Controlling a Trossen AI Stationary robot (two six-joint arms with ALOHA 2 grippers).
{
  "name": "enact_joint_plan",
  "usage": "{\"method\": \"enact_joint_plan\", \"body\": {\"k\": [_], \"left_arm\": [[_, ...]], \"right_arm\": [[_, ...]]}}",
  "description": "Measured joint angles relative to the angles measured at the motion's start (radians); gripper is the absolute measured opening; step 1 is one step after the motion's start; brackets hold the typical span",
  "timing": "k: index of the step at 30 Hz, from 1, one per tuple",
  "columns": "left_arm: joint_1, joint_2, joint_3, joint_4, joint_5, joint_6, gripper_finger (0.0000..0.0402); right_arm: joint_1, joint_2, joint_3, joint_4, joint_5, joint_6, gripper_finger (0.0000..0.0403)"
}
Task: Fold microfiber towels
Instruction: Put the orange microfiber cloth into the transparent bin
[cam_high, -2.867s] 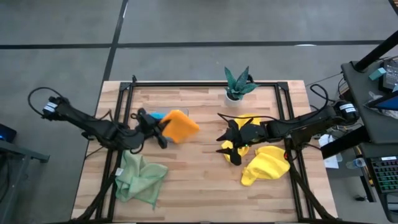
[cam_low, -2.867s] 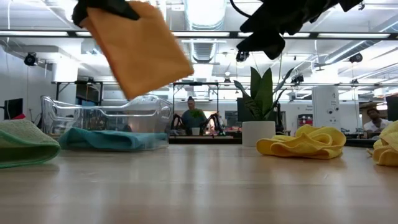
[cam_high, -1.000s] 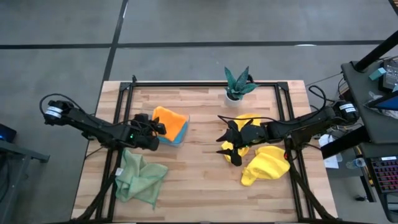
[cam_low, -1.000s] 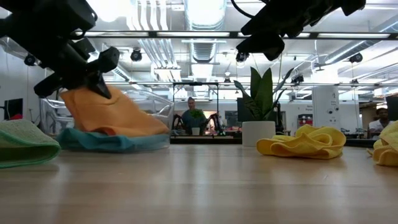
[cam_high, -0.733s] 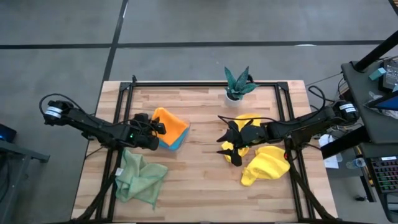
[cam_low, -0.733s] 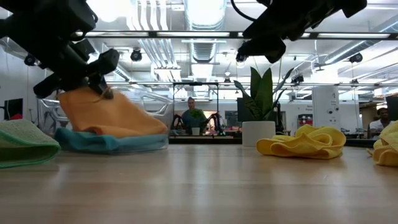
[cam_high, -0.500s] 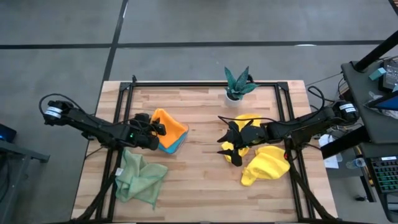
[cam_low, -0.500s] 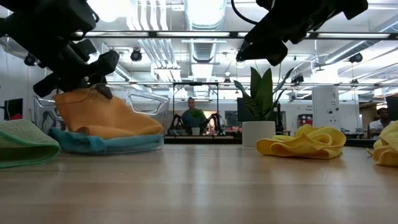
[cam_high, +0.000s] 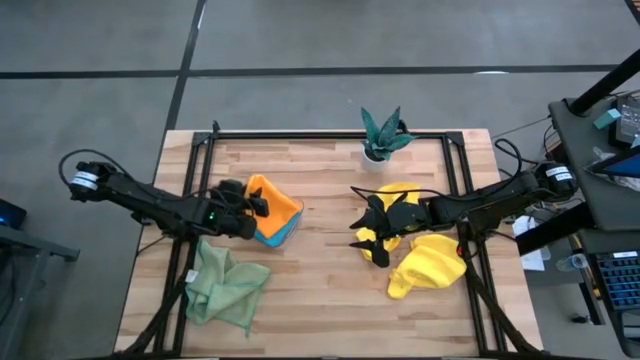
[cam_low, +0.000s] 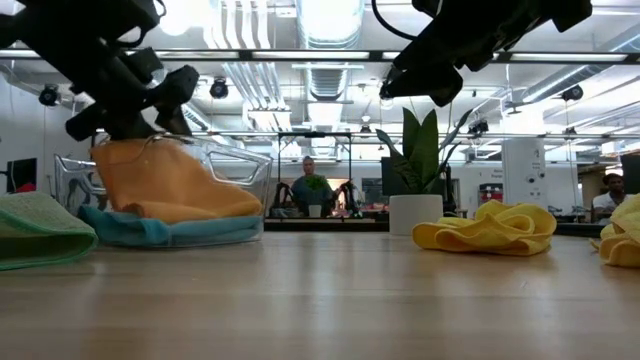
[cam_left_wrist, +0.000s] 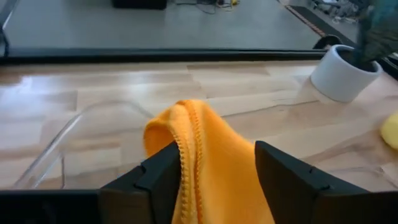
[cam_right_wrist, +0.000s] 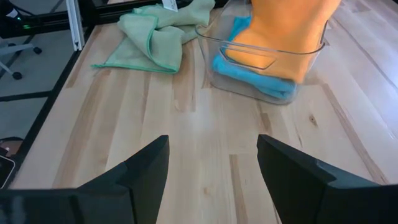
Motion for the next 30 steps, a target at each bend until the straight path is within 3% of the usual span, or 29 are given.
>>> {"method": "enact_joint_plan", "body": {"k": [8, 15, 20, 25, 30], "left_arm": [[0.01, 0.0, 0.076, -0.012, -0.005, 0.255, 0.0246], [0.037, -0.01, 0.123, -0.02, -0.01, 0.478, 0.025], [0.036, -0.029, 0.173, -0.013, -0.006, 0.515, 0.025], [0.013, -0.023, 0.204, 0.119, 0.098, 0.594, 0.025], [-0.009, 0.013, 0.198, 0.242, 0.16, 0.683, 0.0249]], "right_arm": [[0.0, 0.0, 0.0, 0.0, 0.0, 0.0, 0.0233], [0.0, 0.0, 0.0, 0.0, 0.0, 0.012, 0.0233], [0.0, 0.0, 0.0, 0.0, 0.0, 0.024, 0.0233], [0.003, 0.0, -0.012, 0.011, 0.002, 0.026, 0.0233], [0.016, 0.0, -0.076, 0.128, 0.007, 0.026, 0.0233]]}}
